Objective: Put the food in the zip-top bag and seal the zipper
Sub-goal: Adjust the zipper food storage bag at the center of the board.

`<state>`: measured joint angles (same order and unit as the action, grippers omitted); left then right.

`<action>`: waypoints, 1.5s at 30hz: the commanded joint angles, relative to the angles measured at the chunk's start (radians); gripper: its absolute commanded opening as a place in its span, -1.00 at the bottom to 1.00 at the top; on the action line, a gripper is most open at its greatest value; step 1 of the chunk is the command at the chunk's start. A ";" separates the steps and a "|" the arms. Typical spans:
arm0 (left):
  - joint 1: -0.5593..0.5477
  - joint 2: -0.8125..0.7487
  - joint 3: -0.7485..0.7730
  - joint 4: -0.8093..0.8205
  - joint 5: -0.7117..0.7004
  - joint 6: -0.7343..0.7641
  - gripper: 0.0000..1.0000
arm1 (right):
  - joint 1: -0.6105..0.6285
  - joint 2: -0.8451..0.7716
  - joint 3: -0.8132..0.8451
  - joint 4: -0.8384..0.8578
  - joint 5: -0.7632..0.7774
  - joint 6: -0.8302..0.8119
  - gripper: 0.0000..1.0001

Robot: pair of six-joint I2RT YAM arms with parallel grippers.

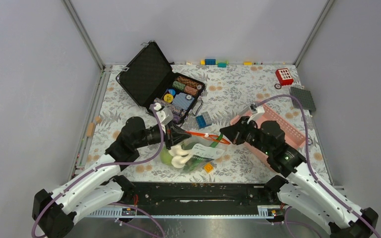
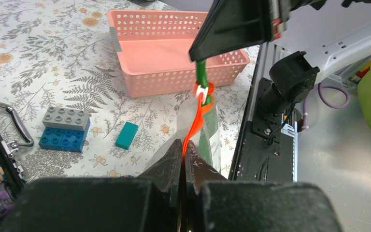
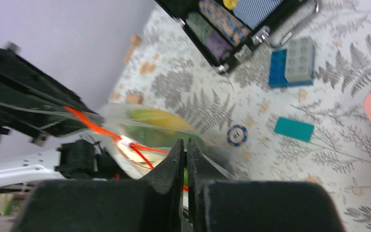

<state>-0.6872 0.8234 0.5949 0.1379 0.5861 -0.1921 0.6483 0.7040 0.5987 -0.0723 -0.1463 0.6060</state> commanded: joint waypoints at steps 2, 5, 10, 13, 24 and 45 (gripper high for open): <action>0.001 -0.051 -0.007 0.093 -0.067 0.019 -1.00 | 0.005 -0.110 0.048 0.079 0.093 0.065 -1.00; 0.001 -0.055 -0.017 0.095 -0.071 0.020 -1.00 | 0.005 -0.147 0.063 0.037 0.134 0.068 -1.00; 0.001 -0.035 -0.016 0.106 -0.049 0.010 -1.00 | 0.005 -0.103 0.092 0.033 0.026 0.018 -1.00; 0.001 -0.030 -0.017 0.131 -0.043 -0.008 -1.00 | 0.006 -0.023 0.076 0.062 -0.089 -0.030 -1.00; 0.000 -0.008 -0.024 0.236 -0.051 -0.111 -1.00 | 0.137 0.132 0.108 -0.117 -0.178 -0.292 -1.00; 0.000 -0.043 -0.061 0.342 -0.132 -0.205 -1.00 | 0.192 0.196 0.102 -0.002 -0.134 -0.297 -0.72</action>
<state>-0.6868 0.8177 0.5144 0.3054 0.4858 -0.3752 0.8219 0.9451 0.6888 -0.1688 -0.3172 0.2901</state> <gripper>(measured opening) 0.013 0.035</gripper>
